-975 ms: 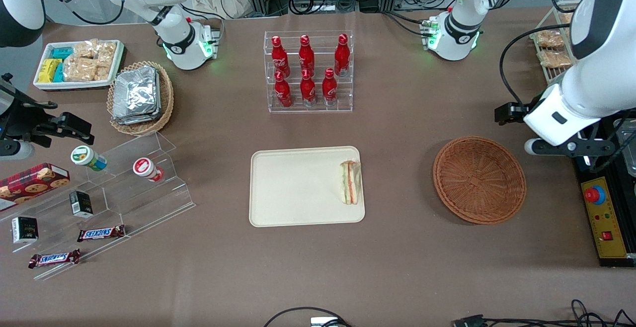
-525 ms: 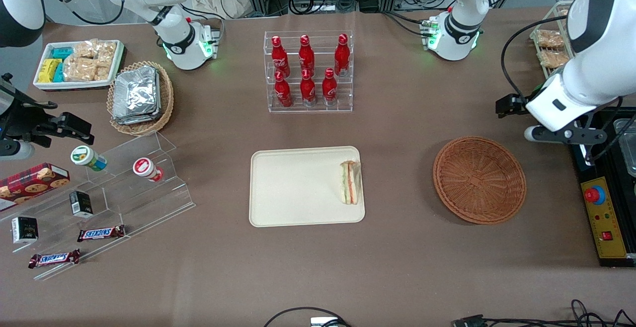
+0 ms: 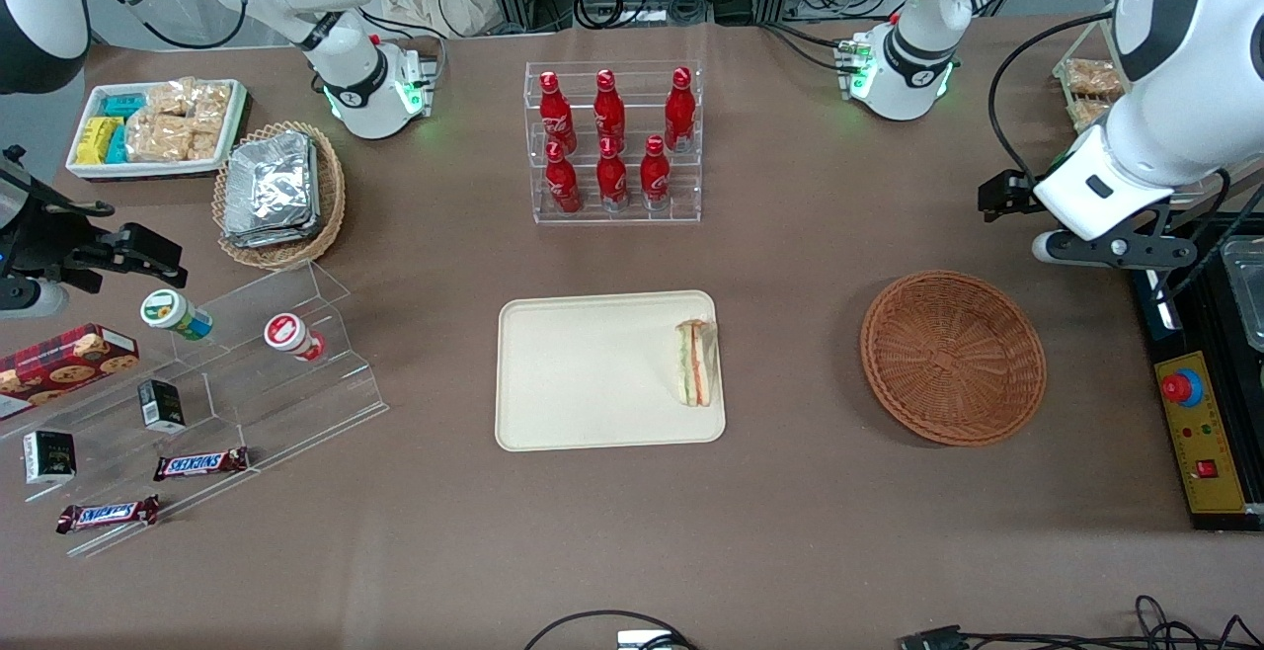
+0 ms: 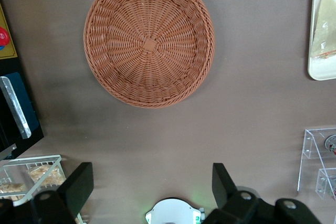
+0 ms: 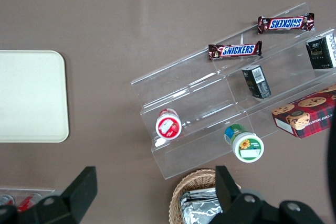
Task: Place sandwich from basket to tray
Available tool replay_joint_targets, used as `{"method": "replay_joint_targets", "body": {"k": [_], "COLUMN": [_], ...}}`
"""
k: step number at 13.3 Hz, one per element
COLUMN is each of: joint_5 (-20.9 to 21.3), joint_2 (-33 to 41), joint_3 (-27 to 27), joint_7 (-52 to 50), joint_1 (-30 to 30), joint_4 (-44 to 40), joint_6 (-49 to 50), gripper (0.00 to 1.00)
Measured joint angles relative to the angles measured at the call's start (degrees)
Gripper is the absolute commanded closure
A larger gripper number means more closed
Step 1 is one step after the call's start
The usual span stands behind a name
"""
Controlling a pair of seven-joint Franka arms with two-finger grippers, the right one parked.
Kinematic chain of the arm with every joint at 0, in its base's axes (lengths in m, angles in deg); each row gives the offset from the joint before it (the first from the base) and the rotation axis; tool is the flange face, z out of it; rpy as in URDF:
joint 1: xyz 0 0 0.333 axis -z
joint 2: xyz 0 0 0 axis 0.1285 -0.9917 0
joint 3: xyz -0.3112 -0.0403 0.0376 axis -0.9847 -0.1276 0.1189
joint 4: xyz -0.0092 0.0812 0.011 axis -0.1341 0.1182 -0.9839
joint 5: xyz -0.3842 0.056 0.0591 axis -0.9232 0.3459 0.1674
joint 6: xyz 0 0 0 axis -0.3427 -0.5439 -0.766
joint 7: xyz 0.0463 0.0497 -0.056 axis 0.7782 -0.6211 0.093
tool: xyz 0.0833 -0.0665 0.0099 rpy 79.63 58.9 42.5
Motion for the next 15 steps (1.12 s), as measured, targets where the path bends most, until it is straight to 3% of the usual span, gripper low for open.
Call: {"method": "replay_joint_targets", "body": {"k": [2, 15], "joint_5": [0.00, 0.00], "joint_2": [0.00, -0.09], "joint_3": [2.66, 3.00], "joint_7": [0.00, 0.00], "joint_1": [2.20, 2.55], "joint_4": [0.02, 0.51], "joint_6": [-0.04, -0.67], "gripper": [0.00, 0.00]}}
